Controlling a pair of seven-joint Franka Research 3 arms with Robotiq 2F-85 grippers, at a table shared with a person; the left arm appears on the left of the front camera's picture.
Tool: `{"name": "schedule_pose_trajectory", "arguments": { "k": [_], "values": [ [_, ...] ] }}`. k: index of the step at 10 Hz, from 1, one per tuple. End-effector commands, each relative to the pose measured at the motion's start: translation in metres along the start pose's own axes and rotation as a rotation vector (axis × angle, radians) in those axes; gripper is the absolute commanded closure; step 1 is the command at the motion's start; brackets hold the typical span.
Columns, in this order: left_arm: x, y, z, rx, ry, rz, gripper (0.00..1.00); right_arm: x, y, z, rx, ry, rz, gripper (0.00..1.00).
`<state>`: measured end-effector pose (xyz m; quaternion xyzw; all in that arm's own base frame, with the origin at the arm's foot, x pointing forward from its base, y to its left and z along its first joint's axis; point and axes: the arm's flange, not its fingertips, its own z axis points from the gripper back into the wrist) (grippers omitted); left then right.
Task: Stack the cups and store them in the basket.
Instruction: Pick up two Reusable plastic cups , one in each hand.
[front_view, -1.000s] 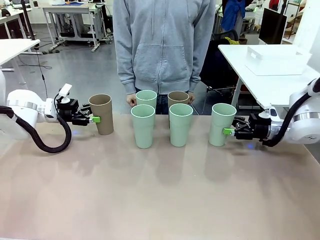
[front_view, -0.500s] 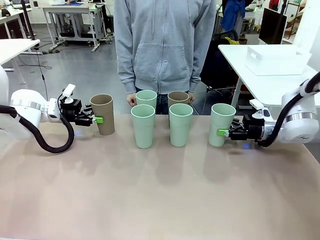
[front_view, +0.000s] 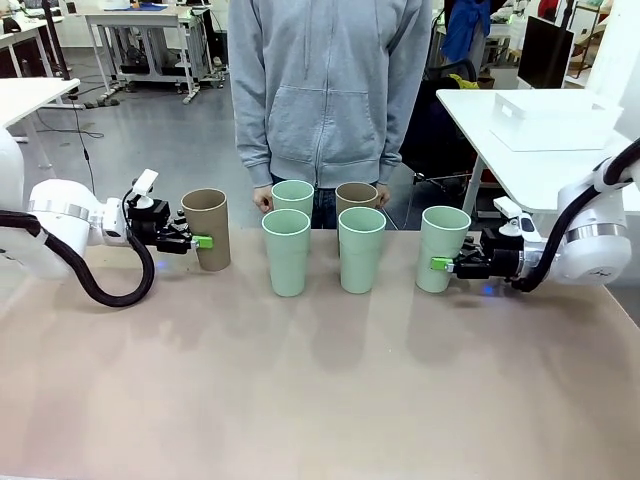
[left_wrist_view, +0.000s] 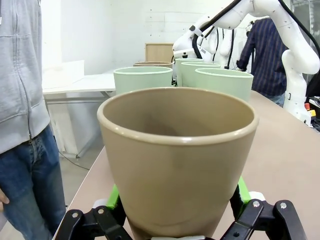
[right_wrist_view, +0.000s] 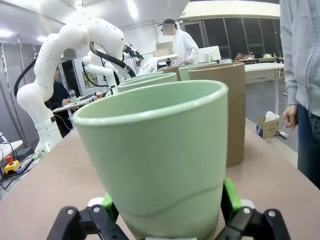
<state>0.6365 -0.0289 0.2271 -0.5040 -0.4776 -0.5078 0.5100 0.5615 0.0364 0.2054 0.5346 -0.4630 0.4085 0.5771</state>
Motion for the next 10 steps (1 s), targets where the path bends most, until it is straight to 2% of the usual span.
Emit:
{"name": "schedule_pose_trajectory", "arguments": {
  "k": [1, 5, 6, 7, 8, 9, 10],
  "values": [
    [-0.001, 0.0007, -0.0069, 0.016, -0.016, 0.01, 0.0, 0.0031, -0.0071, -0.0067, -0.023, -0.014, -0.019, 0.0],
    [-0.0024, 0.0021, -0.0088, 0.024, -0.02, 0.01, 0.0, 0.0043, -0.0076, -0.0069, -0.02, -0.018, -0.011, 0.0],
    [-0.0023, 0.0018, -0.0084, 0.026, -0.018, 0.011, 0.19, 0.0046, -0.0075, -0.0062, -0.014, -0.021, -0.011, 0.2],
    [-0.0029, 0.0018, -0.0079, 0.026, -0.016, 0.017, 0.19, 0.0048, -0.0077, -0.0058, -0.012, -0.02, -0.01, 0.2],
    [-0.003, 0.0019, -0.0076, 0.03, -0.017, 0.017, 0.38, 0.0055, -0.0078, -0.0052, -0.012, -0.019, -0.012, 0.4],
    [-0.0033, 0.002, -0.0074, 0.033, -0.02, 0.019, 0.21, 0.0054, -0.0081, -0.0054, -0.011, -0.023, -0.014, 0.25],
    [-0.0039, 0.0021, -0.0074, 0.034, -0.025, 0.022, 0.57, 0.0049, -0.0073, -0.0059, -0.01, -0.021, -0.012, 0.6]
  ]
}}
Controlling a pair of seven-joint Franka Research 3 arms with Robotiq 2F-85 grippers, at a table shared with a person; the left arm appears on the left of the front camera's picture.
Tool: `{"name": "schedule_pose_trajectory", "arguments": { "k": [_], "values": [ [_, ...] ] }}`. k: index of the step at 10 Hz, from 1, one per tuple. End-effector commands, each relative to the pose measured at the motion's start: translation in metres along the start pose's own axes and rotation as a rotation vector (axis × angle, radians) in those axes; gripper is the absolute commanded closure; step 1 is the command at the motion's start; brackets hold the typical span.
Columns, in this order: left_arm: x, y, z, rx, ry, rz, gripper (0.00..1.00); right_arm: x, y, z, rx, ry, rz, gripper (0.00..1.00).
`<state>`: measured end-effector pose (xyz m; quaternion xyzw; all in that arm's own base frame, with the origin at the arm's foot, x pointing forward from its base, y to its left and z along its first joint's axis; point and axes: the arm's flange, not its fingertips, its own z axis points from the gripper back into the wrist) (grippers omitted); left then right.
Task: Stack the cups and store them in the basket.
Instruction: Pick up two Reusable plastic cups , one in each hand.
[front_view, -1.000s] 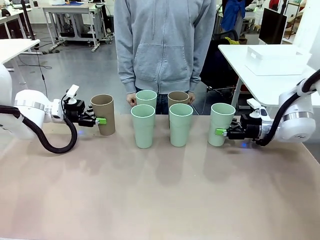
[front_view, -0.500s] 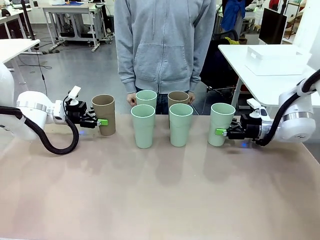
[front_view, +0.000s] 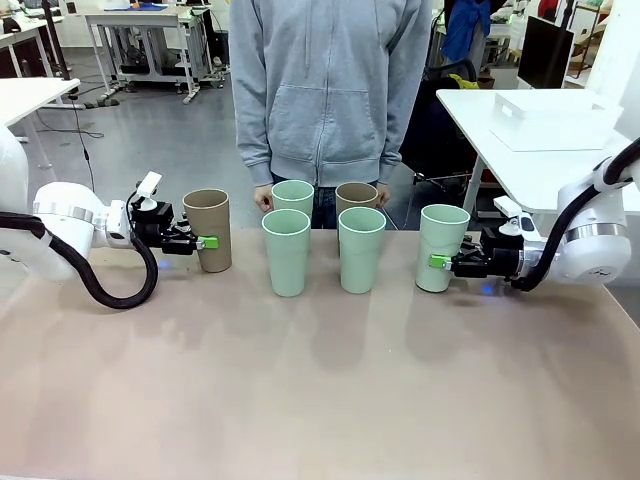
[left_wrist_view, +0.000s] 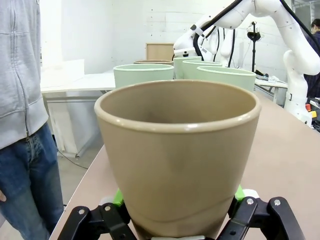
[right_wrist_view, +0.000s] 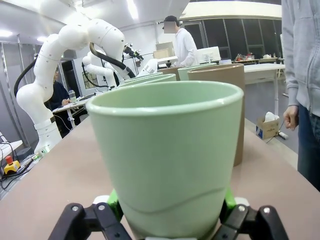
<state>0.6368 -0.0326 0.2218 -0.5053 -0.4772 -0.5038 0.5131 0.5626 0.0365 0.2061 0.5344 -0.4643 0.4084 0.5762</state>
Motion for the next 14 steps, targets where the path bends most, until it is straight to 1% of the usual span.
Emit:
{"name": "schedule_pose_trajectory", "arguments": {
  "k": [1, 2, 3, 7, 8, 9, 10, 12, 14],
  "values": [
    [0.001, 0.002, -0.003, 0.056, -0.035, 0.012, 0.4, 0.005, -0.006, -0.005, -0.007, -0.026, -0.012, 0.45],
    [0.002, 0.001, -0.003, -0.012, -0.079, 0.036, 0.4, 0.0, 0.0, 0.0, 0.0, 0.0, 0.0, 0.45],
    [0.0, 0.001, 0.0, 0.013, -0.006, 0.001, 0.4, 0.0, 0.0, 0.0, 0.0, 0.0, 0.0, 0.45],
    [0.0, 0.001, 0.0, 0.013, -0.006, 0.001, 0.4, 0.0, 0.0, 0.0, 0.0, 0.0, 0.0, 0.45],
    [-0.002, 0.0, 0.0, 0.006, -0.017, 0.009, 0.15, 0.0, 0.0, 0.001, 0.0, 0.0, 0.0, 0.16],
    [0.026, -0.016, 0.002, 0.004, -0.021, -0.018, 0.15, 0.023, 0.021, -0.005, -0.029, 0.009, 0.076, 0.16],
    [0.045, -0.03, 0.004, 0.006, -0.035, -0.035, 0.15, 0.043, 0.04, -0.012, -0.054, 0.007, 0.121, 0.16],
    [0.076, -0.06, 0.008, -0.009, -0.041, -0.068, 0.15, 0.075, 0.087, -0.02, -0.108, -0.009, 0.154, 0.16],
    [0.102, -0.091, 0.01, -0.018, -0.047, -0.097, 0.15, 0.095, 0.127, -0.021, -0.099, 0.007, 0.207, 0.16]
  ]
}}
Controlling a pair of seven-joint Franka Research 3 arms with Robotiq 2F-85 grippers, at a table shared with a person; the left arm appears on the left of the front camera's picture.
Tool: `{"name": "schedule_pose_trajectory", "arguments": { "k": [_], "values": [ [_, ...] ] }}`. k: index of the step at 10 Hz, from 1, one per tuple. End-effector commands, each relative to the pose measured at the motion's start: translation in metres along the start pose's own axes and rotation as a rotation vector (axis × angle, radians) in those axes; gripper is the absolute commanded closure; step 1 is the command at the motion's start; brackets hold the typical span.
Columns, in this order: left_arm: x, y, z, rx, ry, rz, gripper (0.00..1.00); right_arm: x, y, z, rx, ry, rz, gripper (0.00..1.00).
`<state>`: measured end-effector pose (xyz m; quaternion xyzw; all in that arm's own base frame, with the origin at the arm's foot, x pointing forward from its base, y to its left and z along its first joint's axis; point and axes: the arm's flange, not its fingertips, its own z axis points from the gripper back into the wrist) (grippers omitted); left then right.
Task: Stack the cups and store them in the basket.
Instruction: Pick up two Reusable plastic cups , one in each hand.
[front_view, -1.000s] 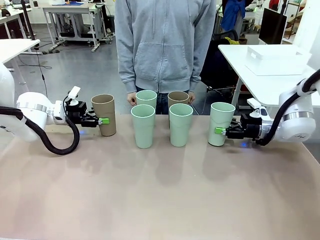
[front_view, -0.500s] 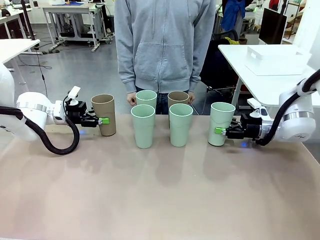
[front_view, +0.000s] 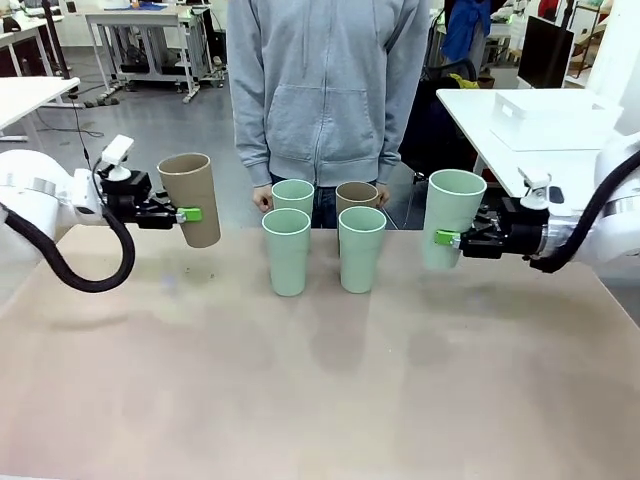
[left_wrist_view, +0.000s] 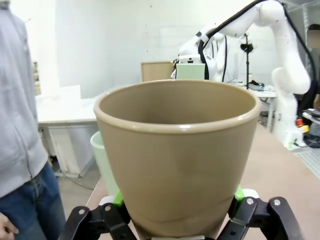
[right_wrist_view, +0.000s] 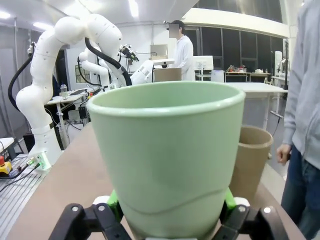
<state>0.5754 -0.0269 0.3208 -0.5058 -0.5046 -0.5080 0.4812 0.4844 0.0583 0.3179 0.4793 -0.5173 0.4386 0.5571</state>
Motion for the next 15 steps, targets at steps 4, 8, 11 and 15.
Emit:
{"name": "schedule_pose_trajectory", "arguments": {
  "k": [4, 8, 11, 15],
  "values": [
    [0.03, -0.091, 0.019, -0.009, 0.067, -0.028, 0.15, 0.021, 0.094, 0.023, 0.0, 0.021, 0.064, 0.16],
    [0.019, -0.121, 0.017, -0.009, 0.08, 0.004, 0.15, 0.008, 0.125, 0.031, 0.01, 0.022, 0.049, 0.16],
    [0.016, -0.133, 0.016, 0.028, 0.105, 0.016, 0.15, 0.011, 0.145, 0.033, -0.012, 0.027, 0.054, 0.16],
    [0.009, -0.129, 0.019, 0.026, 0.102, 0.045, 0.15, 0.012, 0.096, 0.033, -0.005, 0.034, 0.023, 0.16]
  ]
}}
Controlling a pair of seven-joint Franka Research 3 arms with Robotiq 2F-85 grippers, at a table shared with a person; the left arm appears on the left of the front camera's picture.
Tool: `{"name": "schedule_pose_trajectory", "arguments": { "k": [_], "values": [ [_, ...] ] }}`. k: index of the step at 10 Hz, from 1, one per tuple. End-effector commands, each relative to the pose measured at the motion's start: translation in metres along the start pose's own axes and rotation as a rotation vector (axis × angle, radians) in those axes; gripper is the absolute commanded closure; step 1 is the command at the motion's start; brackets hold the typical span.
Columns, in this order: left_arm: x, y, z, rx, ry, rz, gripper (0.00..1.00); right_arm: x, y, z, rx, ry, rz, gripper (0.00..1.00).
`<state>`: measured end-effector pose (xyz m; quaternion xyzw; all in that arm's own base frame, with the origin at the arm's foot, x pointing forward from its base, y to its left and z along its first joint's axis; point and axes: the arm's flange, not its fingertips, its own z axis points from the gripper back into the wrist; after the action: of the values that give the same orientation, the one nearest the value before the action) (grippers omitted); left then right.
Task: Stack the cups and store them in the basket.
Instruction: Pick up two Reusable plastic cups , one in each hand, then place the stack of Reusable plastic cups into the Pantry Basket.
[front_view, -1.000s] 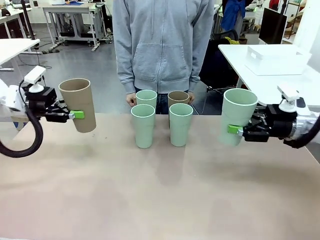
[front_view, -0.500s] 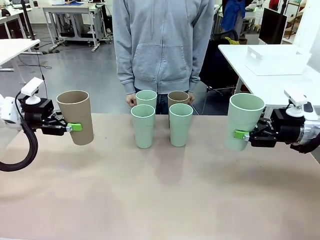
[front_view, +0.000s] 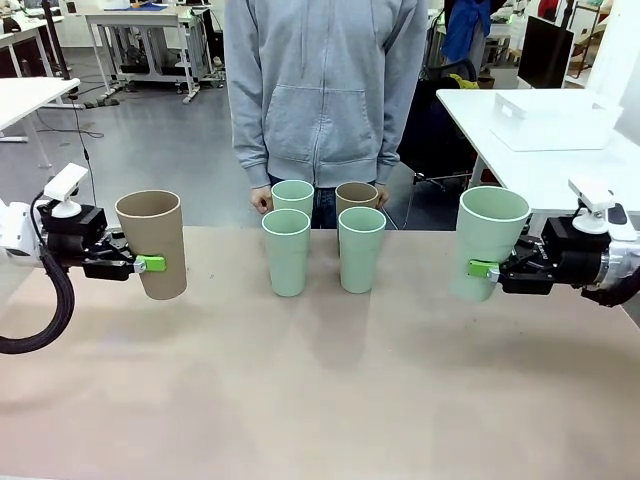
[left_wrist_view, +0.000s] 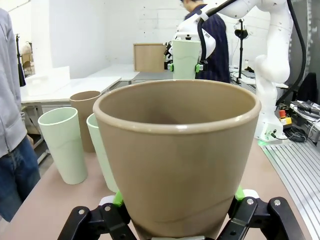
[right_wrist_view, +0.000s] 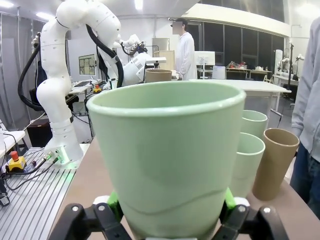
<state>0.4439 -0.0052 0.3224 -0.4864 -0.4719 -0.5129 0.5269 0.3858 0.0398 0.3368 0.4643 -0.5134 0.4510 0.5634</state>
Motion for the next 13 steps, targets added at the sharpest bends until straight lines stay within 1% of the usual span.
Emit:
{"name": "schedule_pose_trajectory", "arguments": {
  "k": [1, 13],
  "values": [
    [0.0033, 0.0027, 0.0012, 0.0, -0.001, -0.01, 0.15, 0.0013, 0.0002, -0.0004, 0.002, -0.002, 0.003, 0.16],
    [0.0033, 0.0027, 0.0012, 0.0, -0.001, -0.01, 0.15, 0.0013, 0.0002, -0.0004, 0.002, -0.002, 0.003, 0.16]
  ]
}}
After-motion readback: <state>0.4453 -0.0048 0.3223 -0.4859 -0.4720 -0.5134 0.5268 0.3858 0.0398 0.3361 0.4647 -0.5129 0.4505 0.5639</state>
